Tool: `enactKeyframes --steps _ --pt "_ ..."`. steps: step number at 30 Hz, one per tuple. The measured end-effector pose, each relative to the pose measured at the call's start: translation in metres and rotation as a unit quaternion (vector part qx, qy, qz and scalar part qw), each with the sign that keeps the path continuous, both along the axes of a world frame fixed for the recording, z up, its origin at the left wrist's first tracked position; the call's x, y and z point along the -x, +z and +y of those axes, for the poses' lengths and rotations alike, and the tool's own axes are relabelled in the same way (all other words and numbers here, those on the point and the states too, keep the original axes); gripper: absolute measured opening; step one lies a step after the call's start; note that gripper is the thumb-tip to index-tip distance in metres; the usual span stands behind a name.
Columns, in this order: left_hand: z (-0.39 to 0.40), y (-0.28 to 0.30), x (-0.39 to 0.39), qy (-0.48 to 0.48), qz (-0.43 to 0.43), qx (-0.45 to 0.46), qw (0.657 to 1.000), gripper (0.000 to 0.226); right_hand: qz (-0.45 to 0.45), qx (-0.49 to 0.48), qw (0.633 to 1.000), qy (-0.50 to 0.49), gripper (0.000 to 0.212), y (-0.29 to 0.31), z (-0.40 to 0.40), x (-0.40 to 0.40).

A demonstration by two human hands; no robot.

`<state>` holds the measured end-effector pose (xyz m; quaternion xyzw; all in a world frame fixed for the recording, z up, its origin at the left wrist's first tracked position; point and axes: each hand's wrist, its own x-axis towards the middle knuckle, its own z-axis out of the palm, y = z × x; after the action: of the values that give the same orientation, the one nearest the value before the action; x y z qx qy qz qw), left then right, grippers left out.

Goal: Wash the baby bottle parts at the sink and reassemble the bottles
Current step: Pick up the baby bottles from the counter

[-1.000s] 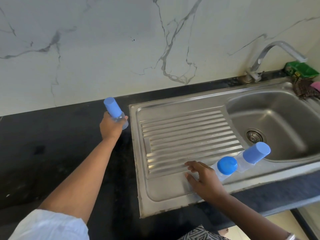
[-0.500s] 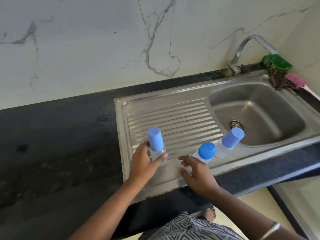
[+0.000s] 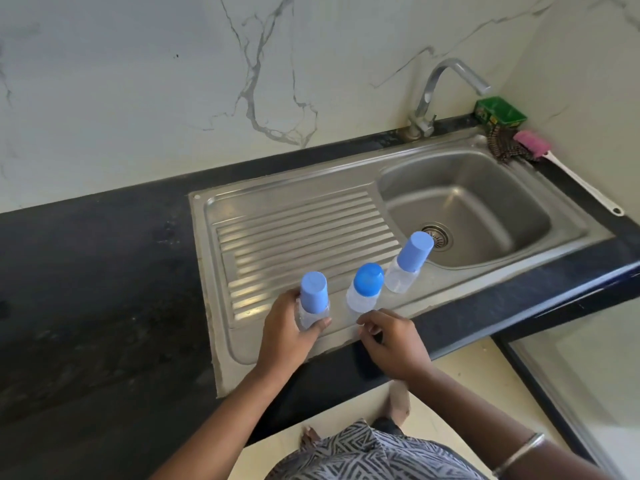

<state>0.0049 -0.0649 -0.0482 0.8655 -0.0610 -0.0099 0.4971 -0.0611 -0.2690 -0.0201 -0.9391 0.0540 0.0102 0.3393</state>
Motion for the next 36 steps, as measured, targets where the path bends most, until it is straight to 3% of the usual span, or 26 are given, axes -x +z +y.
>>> enactKeyframes --steps 5,10,13,16,19,22,27,33,36 --pt "-0.008 -0.003 0.008 0.008 -0.006 -0.004 1.000 0.063 0.011 -0.032 0.997 -0.066 0.012 -0.005 -0.024 0.004" --pt "-0.015 -0.001 0.017 0.043 -0.002 -0.010 0.999 0.082 -0.003 -0.087 0.981 -0.174 0.039 -0.012 -0.047 -0.002" --pt "-0.018 0.003 0.032 0.120 -0.020 -0.031 0.992 0.080 -0.026 -0.136 0.963 -0.230 0.053 -0.012 -0.060 -0.012" --pt "-0.028 0.004 0.054 0.186 -0.040 -0.038 0.981 0.063 -0.026 -0.175 0.963 -0.206 0.089 -0.014 -0.077 -0.026" --pt "-0.045 0.006 0.071 0.219 -0.045 -0.046 0.974 0.053 -0.003 -0.199 0.969 -0.147 0.101 -0.014 -0.090 -0.044" --pt "-0.074 0.008 0.086 0.249 -0.044 -0.050 0.966 0.046 -0.011 -0.208 0.975 -0.082 0.094 -0.016 -0.101 -0.061" --pt "-0.134 0.013 0.101 0.247 -0.050 -0.027 0.967 0.044 0.014 -0.207 0.978 0.007 0.055 -0.012 -0.127 -0.081" --pt "-0.212 0.032 0.086 0.139 -0.059 -0.040 0.988 0.040 0.040 -0.265 0.964 -0.007 0.055 0.004 -0.183 -0.068" --pt "-0.253 0.045 0.066 0.066 -0.069 -0.069 0.993 0.056 0.059 -0.286 0.956 -0.015 0.057 0.014 -0.220 -0.062"
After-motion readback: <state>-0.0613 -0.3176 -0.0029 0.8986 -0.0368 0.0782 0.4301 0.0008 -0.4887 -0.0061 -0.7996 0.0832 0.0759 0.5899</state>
